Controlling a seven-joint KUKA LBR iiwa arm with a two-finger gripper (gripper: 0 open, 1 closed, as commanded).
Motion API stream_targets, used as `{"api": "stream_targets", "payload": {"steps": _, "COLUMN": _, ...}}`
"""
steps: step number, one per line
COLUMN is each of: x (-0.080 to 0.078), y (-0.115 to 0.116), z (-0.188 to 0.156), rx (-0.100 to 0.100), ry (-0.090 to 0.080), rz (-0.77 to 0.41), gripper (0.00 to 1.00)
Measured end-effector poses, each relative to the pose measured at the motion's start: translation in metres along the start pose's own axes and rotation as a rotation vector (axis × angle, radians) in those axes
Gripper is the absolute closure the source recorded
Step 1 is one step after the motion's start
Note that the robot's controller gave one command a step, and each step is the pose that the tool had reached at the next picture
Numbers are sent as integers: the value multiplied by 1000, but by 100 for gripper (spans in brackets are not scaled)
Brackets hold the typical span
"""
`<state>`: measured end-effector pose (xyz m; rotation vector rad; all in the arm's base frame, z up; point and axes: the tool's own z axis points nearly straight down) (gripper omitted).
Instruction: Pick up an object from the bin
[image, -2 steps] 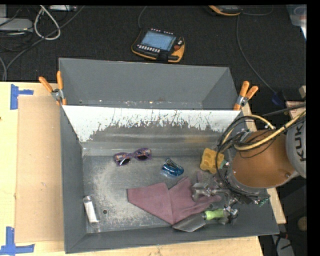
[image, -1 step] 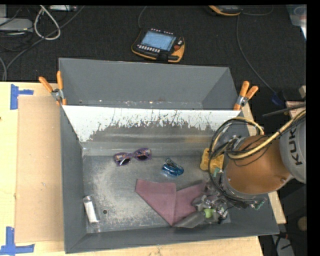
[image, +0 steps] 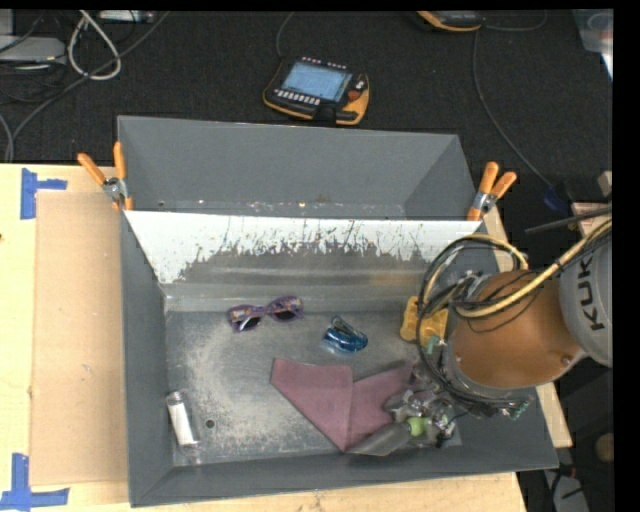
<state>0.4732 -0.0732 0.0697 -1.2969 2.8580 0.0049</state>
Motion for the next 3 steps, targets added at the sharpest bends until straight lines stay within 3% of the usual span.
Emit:
{"api": "stream_targets", "payload": {"steps": 1, "x": 1, "y": 3, "z": -20, "rx": -11, "ry": 6, "rz": 1, "gripper": 100}}
{"api": "stream_targets", "payload": {"steps": 3, "x": 0, "y": 2, "z": -87, "rx": -7, "ry": 3, "rz": 2, "gripper": 100}}
